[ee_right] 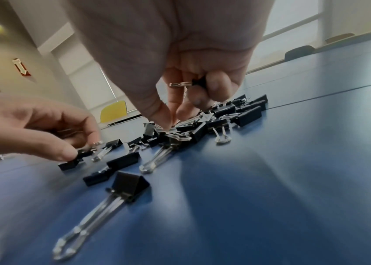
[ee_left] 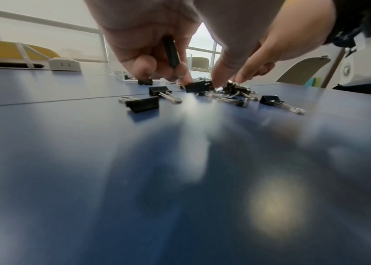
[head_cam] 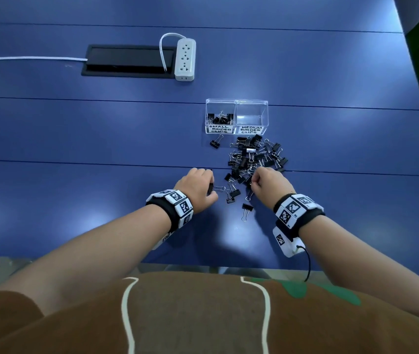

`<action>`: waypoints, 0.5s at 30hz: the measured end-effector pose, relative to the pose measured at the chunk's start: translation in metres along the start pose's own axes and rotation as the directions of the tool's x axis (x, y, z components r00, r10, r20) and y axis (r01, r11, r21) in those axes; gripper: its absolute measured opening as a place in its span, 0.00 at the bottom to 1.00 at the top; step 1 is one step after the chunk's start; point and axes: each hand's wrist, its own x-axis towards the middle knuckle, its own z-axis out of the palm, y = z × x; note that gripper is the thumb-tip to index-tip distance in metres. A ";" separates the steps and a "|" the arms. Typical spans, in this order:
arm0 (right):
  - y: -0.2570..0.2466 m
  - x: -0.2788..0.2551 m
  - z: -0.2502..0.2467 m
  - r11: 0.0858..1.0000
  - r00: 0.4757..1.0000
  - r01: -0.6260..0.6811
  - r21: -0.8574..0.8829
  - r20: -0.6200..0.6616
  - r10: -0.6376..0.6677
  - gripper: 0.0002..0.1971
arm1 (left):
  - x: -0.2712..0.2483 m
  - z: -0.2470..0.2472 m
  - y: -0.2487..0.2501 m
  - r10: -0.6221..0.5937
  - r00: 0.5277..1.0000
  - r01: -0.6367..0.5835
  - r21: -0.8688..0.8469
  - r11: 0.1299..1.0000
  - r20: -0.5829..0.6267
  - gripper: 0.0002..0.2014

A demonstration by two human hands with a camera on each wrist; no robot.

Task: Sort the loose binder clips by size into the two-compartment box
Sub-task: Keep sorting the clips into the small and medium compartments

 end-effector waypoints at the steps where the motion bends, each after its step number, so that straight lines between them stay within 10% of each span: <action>1: -0.001 -0.001 0.001 1.000 1.000 0.013 0.017 0.000 -0.013 0.02 | 0.000 -0.001 -0.001 -0.009 1.000 0.009 -0.004 1.000 -0.009 0.13; 15: -0.045 0.032 0.010 0.983 0.987 0.144 -0.112 0.085 -0.135 0.14 | 0.006 0.026 0.020 0.225 0.951 -0.246 0.076 0.966 0.210 0.16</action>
